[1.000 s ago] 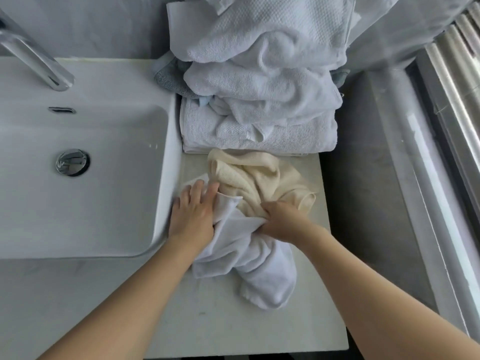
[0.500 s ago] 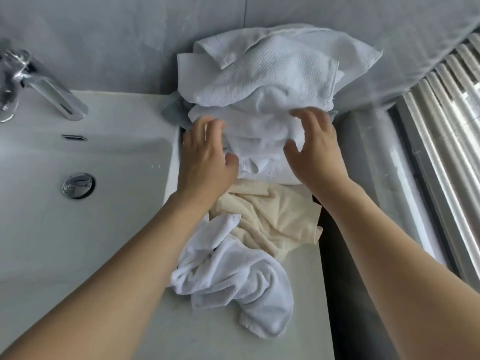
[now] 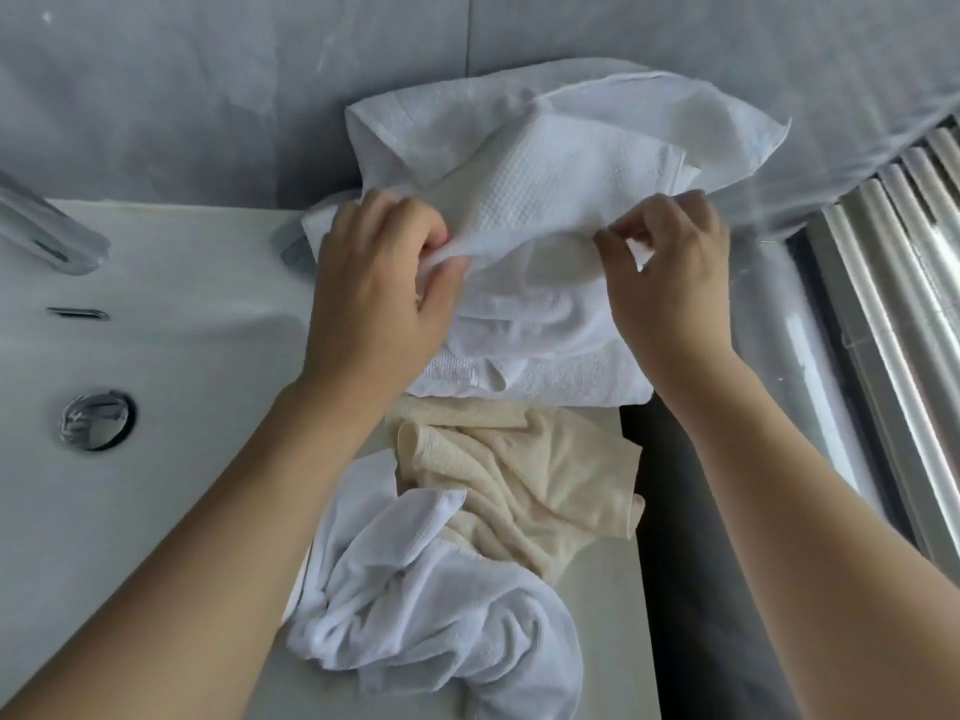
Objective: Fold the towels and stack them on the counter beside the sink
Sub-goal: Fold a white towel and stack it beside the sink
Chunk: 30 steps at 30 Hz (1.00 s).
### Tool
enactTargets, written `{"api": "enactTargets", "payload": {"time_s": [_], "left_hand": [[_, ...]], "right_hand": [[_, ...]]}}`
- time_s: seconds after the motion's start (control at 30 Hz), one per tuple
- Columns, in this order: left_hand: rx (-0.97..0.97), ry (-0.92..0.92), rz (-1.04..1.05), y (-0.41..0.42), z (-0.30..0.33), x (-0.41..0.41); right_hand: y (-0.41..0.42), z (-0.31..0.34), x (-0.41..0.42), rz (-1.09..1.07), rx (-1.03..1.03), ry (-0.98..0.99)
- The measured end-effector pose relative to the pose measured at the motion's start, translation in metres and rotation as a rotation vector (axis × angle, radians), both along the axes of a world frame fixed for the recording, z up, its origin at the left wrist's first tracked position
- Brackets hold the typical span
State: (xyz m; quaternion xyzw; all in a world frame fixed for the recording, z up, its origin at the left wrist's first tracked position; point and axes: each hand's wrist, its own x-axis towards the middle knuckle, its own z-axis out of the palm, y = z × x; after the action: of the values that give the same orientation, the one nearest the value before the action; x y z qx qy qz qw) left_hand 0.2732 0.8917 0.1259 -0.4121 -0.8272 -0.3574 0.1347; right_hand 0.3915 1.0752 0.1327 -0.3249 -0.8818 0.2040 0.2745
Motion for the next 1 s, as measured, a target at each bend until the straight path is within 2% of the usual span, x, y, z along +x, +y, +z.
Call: {"api": "enactTargets", "payload": {"time_s": [0.07,0.17,0.23,0.33,0.43,0.5,0.57,0.63,0.67,0.73,0.83,0.93,1.0], "left_hand": [[-0.067,-0.071,-0.080,-0.005,-0.007,0.005],[-0.112,-0.361,-0.216,-0.007,-0.010,0.009],[-0.085,-0.486,-0.272,-0.005,-0.010,0.008],[-0.089,-0.506,-0.201,0.003,-0.009,0.005],[-0.187,-0.302,-0.074,0.004,-0.006,0.002],[-0.231,-0.314,-0.202,-0.001,-0.002,0.003],[-0.358,-0.307,-0.422,-0.005,-0.005,0.011],[-0.546,-0.355,-0.563,-0.009,-0.012,0.020],[-0.621,-0.420,-0.549,-0.012,-0.016,0.023],[-0.653,-0.612,-0.451,-0.021,-0.022,0.026],[-0.527,-0.867,-0.331,-0.032,-0.025,0.032],[-0.666,-0.913,-0.426,-0.038,-0.028,0.040],[-0.711,-0.837,-0.509,-0.041,-0.027,0.048]], "right_hand": [[-0.001,-0.005,0.006,-0.026,-0.143,0.057],[0.000,0.003,0.007,-0.085,-0.750,0.284],[0.004,0.008,0.007,-0.110,-0.954,0.381],[0.004,0.015,0.008,-0.038,-0.889,0.339],[-0.005,0.011,0.017,-0.019,-0.533,0.217],[-0.010,0.008,0.024,-0.047,-0.381,0.212],[-0.019,0.007,0.028,-0.042,-0.557,0.319],[-0.028,0.004,0.033,-0.049,-0.729,0.315],[-0.032,0.002,0.036,-0.040,-0.766,0.285],[-0.036,-0.001,0.043,0.004,-0.879,0.311],[-0.038,-0.004,0.051,0.071,-1.066,0.280],[-0.045,-0.006,0.060,0.157,-1.150,0.048],[-0.049,-0.009,0.064,0.138,-1.138,-0.028]]}}
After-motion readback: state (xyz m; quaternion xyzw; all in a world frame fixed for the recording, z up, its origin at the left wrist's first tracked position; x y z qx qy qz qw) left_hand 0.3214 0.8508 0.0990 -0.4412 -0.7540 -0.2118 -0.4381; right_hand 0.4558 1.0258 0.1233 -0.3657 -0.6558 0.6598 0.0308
